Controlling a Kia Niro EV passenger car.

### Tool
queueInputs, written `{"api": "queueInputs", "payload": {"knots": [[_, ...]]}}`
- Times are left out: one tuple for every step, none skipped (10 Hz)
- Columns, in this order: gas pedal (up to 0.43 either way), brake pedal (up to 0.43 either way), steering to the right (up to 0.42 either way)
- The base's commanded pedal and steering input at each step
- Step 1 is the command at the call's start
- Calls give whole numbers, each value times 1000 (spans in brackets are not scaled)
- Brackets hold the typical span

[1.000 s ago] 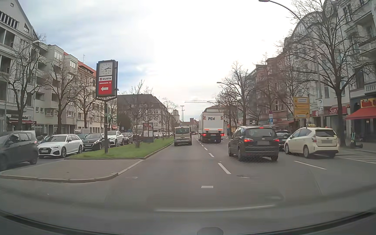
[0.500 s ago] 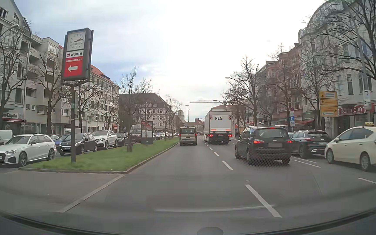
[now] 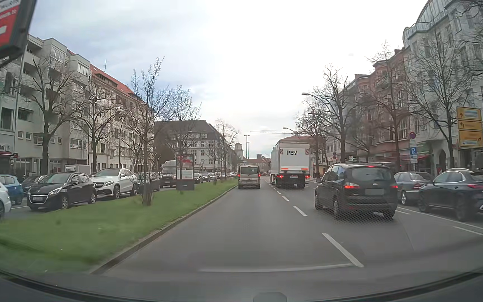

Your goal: Follow the waypoints while adhering to traffic rules and regulations

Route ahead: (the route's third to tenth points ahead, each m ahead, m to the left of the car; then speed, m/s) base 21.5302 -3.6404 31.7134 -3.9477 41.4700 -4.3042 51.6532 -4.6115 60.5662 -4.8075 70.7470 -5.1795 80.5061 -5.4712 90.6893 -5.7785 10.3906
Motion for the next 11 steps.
{"api": "queueInputs", "payload": {"knots": [[130,0,-5],[138,0,-3],[138,0,-3],[138,0,-1],[150,0,8],[150,0,11],[150,0,11],[150,0,12],[150,0,12],[150,0,12],[150,0,12]]}}
